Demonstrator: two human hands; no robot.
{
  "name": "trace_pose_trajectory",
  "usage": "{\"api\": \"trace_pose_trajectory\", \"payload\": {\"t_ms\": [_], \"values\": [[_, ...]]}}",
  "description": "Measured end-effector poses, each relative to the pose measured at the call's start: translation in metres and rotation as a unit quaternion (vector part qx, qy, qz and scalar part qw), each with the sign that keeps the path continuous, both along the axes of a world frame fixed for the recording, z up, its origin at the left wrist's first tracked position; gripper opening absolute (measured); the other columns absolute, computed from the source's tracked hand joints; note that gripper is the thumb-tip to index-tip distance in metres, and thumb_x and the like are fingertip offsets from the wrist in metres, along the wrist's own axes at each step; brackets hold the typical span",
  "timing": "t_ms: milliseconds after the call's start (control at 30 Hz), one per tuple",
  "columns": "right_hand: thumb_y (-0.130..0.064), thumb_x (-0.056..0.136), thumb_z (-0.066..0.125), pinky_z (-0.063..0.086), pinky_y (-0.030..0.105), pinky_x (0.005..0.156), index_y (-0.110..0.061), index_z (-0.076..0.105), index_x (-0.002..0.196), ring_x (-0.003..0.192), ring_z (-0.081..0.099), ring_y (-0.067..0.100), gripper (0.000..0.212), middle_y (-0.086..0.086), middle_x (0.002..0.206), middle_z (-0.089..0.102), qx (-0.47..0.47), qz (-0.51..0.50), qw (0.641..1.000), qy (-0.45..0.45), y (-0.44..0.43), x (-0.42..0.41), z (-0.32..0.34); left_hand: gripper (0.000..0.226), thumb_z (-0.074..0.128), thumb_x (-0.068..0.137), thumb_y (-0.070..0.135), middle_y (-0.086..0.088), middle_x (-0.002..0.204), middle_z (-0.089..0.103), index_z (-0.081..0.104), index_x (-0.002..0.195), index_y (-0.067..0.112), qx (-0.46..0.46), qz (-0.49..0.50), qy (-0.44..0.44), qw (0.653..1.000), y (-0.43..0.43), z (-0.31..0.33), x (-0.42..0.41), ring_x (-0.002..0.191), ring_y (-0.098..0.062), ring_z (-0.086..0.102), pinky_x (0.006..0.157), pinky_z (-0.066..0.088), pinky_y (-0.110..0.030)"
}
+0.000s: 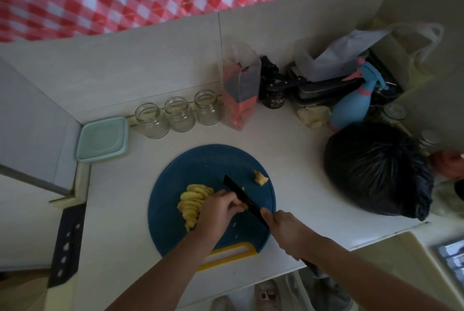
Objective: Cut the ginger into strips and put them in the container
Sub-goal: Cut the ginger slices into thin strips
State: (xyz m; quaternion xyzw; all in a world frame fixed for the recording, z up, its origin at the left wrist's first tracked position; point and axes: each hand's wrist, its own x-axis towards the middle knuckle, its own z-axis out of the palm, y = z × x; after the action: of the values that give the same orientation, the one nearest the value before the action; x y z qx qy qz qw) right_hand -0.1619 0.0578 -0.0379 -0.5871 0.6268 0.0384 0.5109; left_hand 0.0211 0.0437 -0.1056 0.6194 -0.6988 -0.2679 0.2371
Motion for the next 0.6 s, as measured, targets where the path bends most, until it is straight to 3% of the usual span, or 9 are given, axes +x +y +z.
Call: {"api": "trace_pose_trajectory", "payload": {"t_ms": [100,167,267,367,600], "values": [[-0.050,0.100,0.021,0.045,0.027,0.064,-0.015,0.049,0.076,0.074,0.060,0.024,0.051,0.009,0.079,0.057,-0.062,0.011,0.998,0.008,0.002,0.013,-0.016,0.014,0.080,0.071,0.012,0.000,0.080,0.066,0.065,0.073,0.012,-0.007,0.003,0.007,1.000,0.003,-0.005,0.001,0.067,-0.002,0.058,0.060,0.038,-0.002],[-0.049,0.101,0.022,0.043,0.028,0.068,-0.015,0.049,0.073,0.077,0.060,0.025,0.052,0.009,0.078,0.057,-0.076,0.002,0.997,0.007,-0.004,0.018,-0.021,0.015,0.079,0.072,0.011,0.001,0.081,0.065,0.065,0.074,0.013,-0.014,0.009,0.012,1.000,0.006,-0.006,0.000,0.067,0.001,0.057,0.061,0.040,-0.002],[-0.053,0.099,0.022,0.042,0.024,0.055,-0.018,0.048,0.071,0.061,0.055,0.016,0.052,0.004,0.070,0.053,-0.049,-0.045,0.998,-0.014,-0.014,0.014,-0.023,0.017,0.080,0.071,0.009,0.002,0.080,0.063,0.064,0.074,0.014,-0.038,0.005,0.020,0.999,0.010,-0.007,0.000,0.068,0.000,0.059,0.061,0.043,-0.004],[-0.055,0.098,0.022,0.039,0.020,0.042,-0.017,0.047,0.071,0.050,0.048,0.011,0.053,0.003,0.066,0.050,-0.030,-0.081,0.996,-0.030,-0.013,0.010,-0.027,0.019,0.080,0.071,0.010,0.002,0.080,0.060,0.062,0.074,0.016,-0.061,0.007,0.019,0.998,0.014,-0.009,0.000,0.070,-0.007,0.064,0.060,0.051,-0.021],[-0.061,0.094,0.029,0.037,0.021,0.038,-0.009,0.049,0.076,0.036,0.041,0.010,0.059,0.005,0.060,0.048,0.010,-0.115,0.992,-0.048,-0.009,-0.002,-0.020,0.013,0.076,0.076,0.012,0.001,0.082,0.059,0.063,0.077,0.014,-0.073,0.010,0.022,0.997,0.014,-0.010,-0.001,0.073,-0.009,0.063,0.063,0.053,-0.028]]}}
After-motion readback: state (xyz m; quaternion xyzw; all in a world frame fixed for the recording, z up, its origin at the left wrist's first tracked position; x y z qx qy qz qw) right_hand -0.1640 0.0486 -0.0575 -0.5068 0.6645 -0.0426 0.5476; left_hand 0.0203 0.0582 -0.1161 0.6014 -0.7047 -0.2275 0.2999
